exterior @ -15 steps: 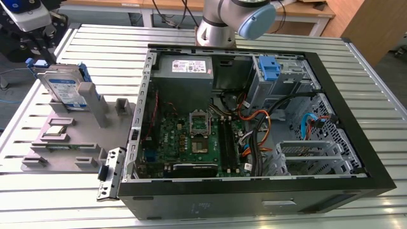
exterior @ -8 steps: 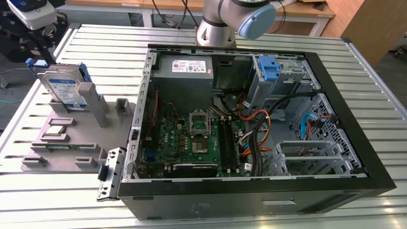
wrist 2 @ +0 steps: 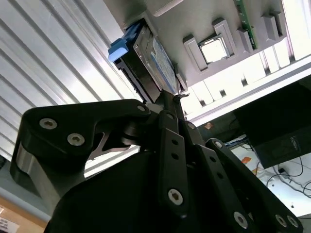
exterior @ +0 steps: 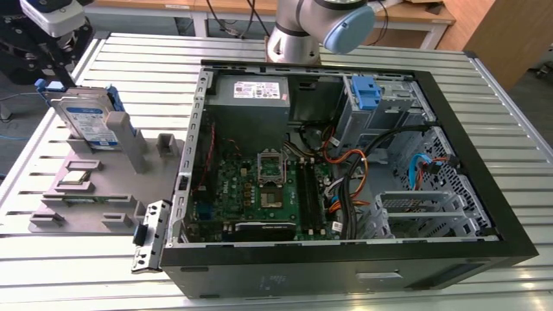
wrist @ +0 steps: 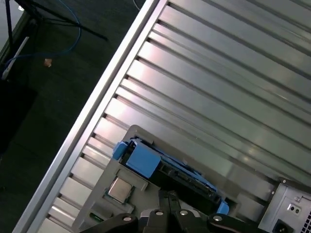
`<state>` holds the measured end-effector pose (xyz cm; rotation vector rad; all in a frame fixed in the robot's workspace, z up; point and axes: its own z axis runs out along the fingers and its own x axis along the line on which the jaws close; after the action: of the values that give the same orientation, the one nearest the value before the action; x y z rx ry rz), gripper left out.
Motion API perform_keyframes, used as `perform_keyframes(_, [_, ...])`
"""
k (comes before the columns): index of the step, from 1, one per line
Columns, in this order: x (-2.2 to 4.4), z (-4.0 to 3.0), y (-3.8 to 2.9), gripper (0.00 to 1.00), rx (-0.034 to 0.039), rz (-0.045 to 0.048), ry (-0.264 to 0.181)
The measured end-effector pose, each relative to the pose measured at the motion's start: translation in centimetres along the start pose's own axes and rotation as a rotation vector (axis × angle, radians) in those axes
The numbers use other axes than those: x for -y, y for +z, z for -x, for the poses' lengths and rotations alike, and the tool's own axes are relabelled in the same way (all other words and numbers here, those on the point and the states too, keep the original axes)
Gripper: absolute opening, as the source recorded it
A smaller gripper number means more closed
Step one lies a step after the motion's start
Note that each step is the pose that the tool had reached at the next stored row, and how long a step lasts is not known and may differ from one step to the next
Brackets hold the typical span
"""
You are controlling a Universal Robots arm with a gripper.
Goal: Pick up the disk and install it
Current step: 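Pick up the disk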
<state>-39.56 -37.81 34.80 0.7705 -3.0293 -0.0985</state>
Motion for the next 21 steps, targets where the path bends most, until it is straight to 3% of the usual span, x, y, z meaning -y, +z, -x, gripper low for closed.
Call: perform_keyframes(21, [0.00,0.00,0.08,0.10,-0.0174,0.0054,-0.313])
